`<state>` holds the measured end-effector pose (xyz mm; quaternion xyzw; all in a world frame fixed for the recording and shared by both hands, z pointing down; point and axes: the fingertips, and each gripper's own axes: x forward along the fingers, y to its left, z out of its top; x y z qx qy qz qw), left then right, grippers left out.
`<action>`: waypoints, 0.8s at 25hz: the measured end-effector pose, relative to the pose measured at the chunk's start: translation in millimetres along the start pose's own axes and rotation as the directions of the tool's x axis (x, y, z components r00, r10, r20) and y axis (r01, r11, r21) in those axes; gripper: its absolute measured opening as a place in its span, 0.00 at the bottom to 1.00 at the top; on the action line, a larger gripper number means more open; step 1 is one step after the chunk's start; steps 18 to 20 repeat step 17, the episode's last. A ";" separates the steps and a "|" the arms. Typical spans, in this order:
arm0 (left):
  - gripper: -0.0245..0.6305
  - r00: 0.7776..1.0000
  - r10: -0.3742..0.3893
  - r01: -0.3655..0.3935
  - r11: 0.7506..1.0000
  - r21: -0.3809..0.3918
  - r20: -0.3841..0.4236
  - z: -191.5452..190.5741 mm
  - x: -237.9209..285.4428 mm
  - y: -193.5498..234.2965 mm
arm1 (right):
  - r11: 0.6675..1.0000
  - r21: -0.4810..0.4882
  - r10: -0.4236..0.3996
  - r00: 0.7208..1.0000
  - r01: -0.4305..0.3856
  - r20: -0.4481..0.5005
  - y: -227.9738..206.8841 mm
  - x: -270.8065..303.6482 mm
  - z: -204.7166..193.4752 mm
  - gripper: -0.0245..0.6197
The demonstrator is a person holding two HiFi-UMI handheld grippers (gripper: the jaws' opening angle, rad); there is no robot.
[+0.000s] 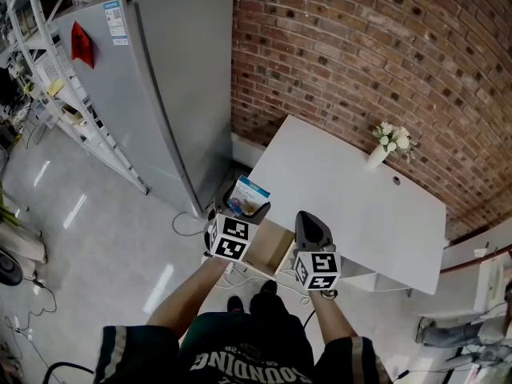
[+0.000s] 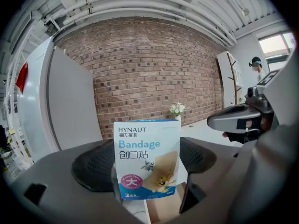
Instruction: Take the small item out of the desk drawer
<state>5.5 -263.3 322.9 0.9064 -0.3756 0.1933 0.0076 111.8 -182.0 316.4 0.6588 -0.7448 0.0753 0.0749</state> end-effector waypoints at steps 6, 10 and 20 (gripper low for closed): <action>0.71 1.000 -0.006 0.006 1.000 0.001 0.001 1.4 -1.4 -6.9 | 1.000 0.008 0.000 1.000 0.000 -0.010 1.6 -4.4 -5.4 0.07; 0.71 1.000 -0.011 0.011 1.000 0.000 -0.001 -1.0 -0.9 -12.1 | 1.000 0.011 -0.001 1.000 0.001 -0.008 0.4 -7.2 -7.0 0.07; 0.71 1.000 -0.016 0.016 1.000 -0.007 -0.011 -6.0 0.8 -18.2 | 1.000 0.015 0.000 1.000 0.000 0.000 -1.6 -11.7 -6.0 0.07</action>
